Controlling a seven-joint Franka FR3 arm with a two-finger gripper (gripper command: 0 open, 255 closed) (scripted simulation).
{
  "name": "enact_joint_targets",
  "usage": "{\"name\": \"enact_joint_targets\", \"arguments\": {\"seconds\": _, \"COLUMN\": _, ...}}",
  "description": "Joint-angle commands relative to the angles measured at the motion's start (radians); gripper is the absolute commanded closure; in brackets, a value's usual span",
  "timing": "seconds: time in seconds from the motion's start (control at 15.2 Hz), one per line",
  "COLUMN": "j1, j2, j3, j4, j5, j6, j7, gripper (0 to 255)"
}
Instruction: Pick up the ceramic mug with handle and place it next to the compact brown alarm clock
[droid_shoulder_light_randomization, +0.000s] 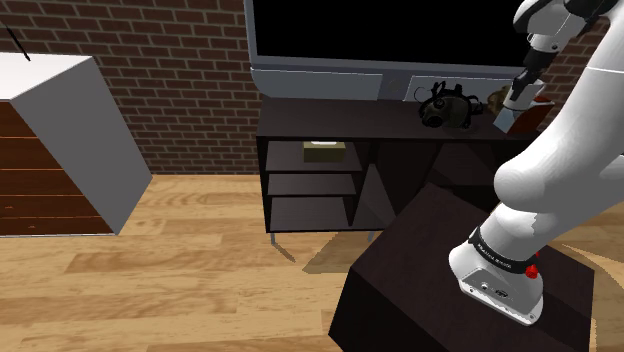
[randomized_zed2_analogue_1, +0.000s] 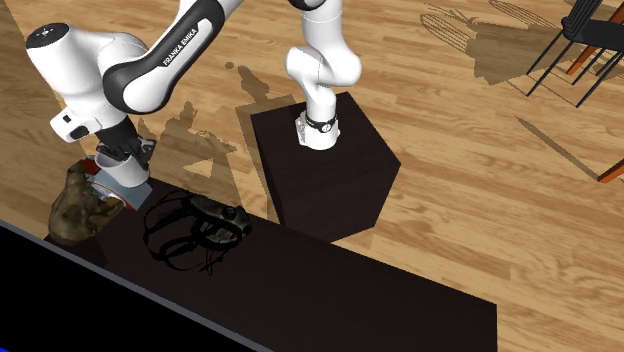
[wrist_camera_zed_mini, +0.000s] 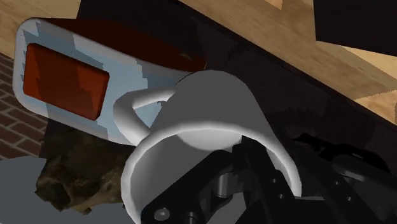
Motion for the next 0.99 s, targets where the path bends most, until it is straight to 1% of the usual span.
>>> {"name": "enact_joint_targets", "arguments": {"seconds": 0.0, "j1": -0.006, "j2": 0.015, "j3": -0.001, "j4": -0.018, "j5": 0.006, "j6": 0.023, "j7": -0.004, "gripper": 255}}
{"name": "enact_joint_targets", "arguments": {"seconds": 0.79, "j1": -0.032, "j2": 0.092, "j3": 0.029, "j4": -0.096, "j5": 0.07, "j6": 0.162, "j7": -0.042, "gripper": 255}}
{"name": "enact_joint_targets", "arguments": {"seconds": 0.92, "j1": -0.037, "j2": 0.091, "j3": 0.034, "j4": -0.096, "j5": 0.068, "j6": 0.163, "j7": -0.041, "gripper": 255}}
